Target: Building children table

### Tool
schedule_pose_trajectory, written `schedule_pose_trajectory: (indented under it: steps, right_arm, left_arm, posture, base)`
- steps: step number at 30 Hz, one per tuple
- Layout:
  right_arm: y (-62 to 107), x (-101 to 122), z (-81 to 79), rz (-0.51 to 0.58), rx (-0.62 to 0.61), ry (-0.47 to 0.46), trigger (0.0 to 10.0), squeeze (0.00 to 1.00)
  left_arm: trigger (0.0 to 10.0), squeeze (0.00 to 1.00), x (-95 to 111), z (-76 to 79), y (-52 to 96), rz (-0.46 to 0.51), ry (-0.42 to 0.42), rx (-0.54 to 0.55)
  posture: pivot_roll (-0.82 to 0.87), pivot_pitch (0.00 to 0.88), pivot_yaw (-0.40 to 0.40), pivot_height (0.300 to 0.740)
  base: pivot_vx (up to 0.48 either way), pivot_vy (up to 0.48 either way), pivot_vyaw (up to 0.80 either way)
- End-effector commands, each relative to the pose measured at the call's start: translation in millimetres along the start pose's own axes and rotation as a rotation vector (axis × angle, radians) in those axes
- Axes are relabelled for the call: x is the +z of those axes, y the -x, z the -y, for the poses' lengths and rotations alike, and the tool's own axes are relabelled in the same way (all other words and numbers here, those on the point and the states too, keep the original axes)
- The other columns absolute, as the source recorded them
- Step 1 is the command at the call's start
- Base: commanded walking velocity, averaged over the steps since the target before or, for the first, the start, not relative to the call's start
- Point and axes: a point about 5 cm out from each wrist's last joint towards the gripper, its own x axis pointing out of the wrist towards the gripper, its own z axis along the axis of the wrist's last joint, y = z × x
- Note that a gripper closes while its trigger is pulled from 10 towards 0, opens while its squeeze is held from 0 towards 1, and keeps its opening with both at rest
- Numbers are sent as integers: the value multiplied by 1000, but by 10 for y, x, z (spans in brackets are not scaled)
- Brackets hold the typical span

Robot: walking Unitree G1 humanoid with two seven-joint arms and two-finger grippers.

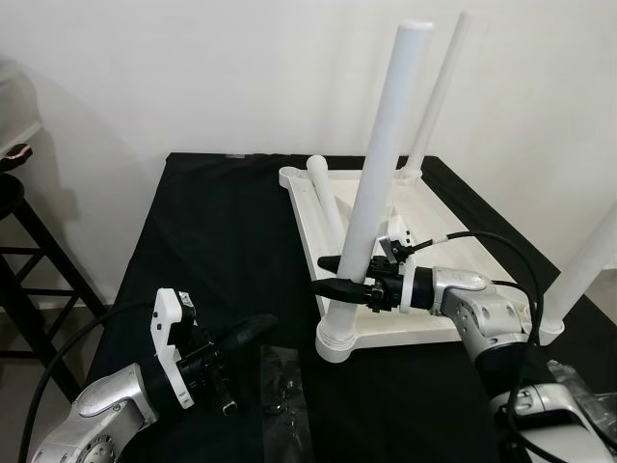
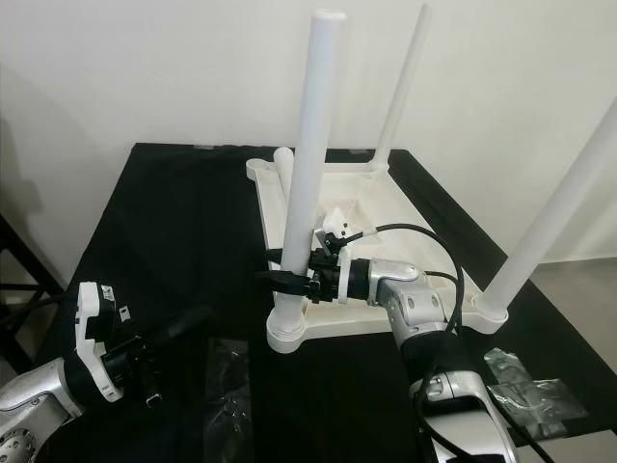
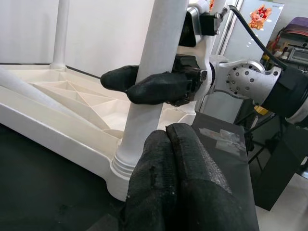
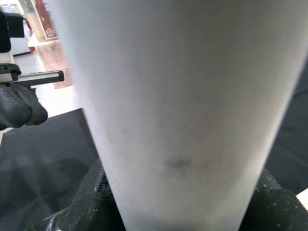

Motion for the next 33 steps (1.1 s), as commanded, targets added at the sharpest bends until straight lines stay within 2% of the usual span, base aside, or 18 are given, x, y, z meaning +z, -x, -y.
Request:
schedule_pose_trajectory:
  steps: [1, 4, 6, 10, 11, 12, 13, 14, 15, 17, 21, 25, 26, 29, 30, 31, 32, 33]
  right_arm:
    - [18, -3, 13, -10, 4, -8, 0, 0]
    - [11, -15, 16, -7, 0, 0, 0, 0]
    - [-40, -113, 4, -21, -98, -2, 0, 0]
    - [-86, -206, -42, -45, -175, 2, 0, 0]
    - [-135, -278, -102, -48, -239, -12, 0, 0]
    - [-248, -348, -199, 25, -449, -43, 0, 0]
    - [-248, -348, -199, 25, -449, -43, 0, 0]
    - [-357, -510, -438, 136, -646, -235, 0, 0]
    - [-439, -589, -663, 93, -704, -211, 0, 0]
    - [-462, -542, -735, 125, -718, -197, 0, 0]
    - [-389, -579, -593, 146, -743, -294, 0, 0]
    - [-503, -594, -713, 73, -688, -242, 0, 0]
    - [-480, -571, -720, 77, -715, -244, 10000, 0]
    - [-463, -541, -728, 96, -713, -268, 10000, 0]
    - [-456, -496, -757, 107, -711, -273, 10000, 741]
    - [-456, -496, -757, 107, -711, -273, 10000, 741]
    - [-469, -431, -779, 120, -667, -257, 10000, 1000]
    - [-469, -431, -779, 120, -667, -257, 10000, 1000]
  left_arm:
    - [10000, 0, 1, 27, -5, -4, -3, -4]
    - [10000, 0, 4, 29, -5, -4, -3, -5]
    - [10000, 0, 10, 35, -4, -3, -3, -5]
    - [10000, 0, 15, 40, 0, -2, -4, -4]
    - [10000, 0, 20, 43, 7, -1, -5, -4]
    - [10000, 0, 28, 40, 21, 0, -6, -3]
    - [10000, 0, 28, 40, 21, 0, -6, -3]
    - [10000, 0, 39, 33, 37, 0, -6, -2]
    - [10000, 0, 47, 22, 44, -1, -4, -5]
    - [10000, 0, 49, 11, 46, -5, -4, -9]
    - [10000, 0, 42, 13, 17, -11, 4, -24]
    - [10000, 0, 43, 22, 31, -7, 1, -15]
    - [10000, 0, 47, 24, 40, -1, -2, -5]
    - [10000, 0, 47, 22, 38, 0, -3, -2]
    - [10000, 0, 50, 19, 38, -1, -2, -4]
    - [10000, 0, 50, 19, 38, -1, -2, -4]
    - [10000, 0, 52, 19, 39, -4, 3, -9]
    - [10000, 0, 52, 19, 39, -4, 3, -9]
  posture:
    - [128, 0, -111, 740]
    - [125, 0, -110, 740]
    - [122, 0, -115, 740]
    - [119, 0, -121, 740]
    - [115, 0, -121, 740]
    - [95, 0, -110, 740]
    - [95, 0, -110, 740]
    - [69, 0, -97, 740]
    - [53, 0, -80, 740]
    - [46, 0, -73, 740]
    - [76, 0, -96, 740]
    - [71, 0, -93, 740]
    - [73, 0, -93, 740]
    - [73, 0, -93, 740]
    - [71, 0, -91, 740]
    - [71, 0, -91, 740]
    - [64, 0, -80, 740]
    - [64, 0, -80, 740]
  base:
    - [0, 0, 0]
    - [0, 0, 0]
    - [0, 0, 0]
    - [0, 0, 0]
    - [0, 0, 0]
    - [0, 0, 0]
    - [0, 0, 0]
    - [0, 0, 0]
    - [0, 0, 0]
    - [0, 0, 0]
    - [0, 0, 0]
    - [0, 0, 0]
    - [0, 0, 0]
    - [0, 0, 0]
    - [0, 0, 0]
    - [0, 0, 0]
    - [0, 0, 0]
    - [0, 0, 0]
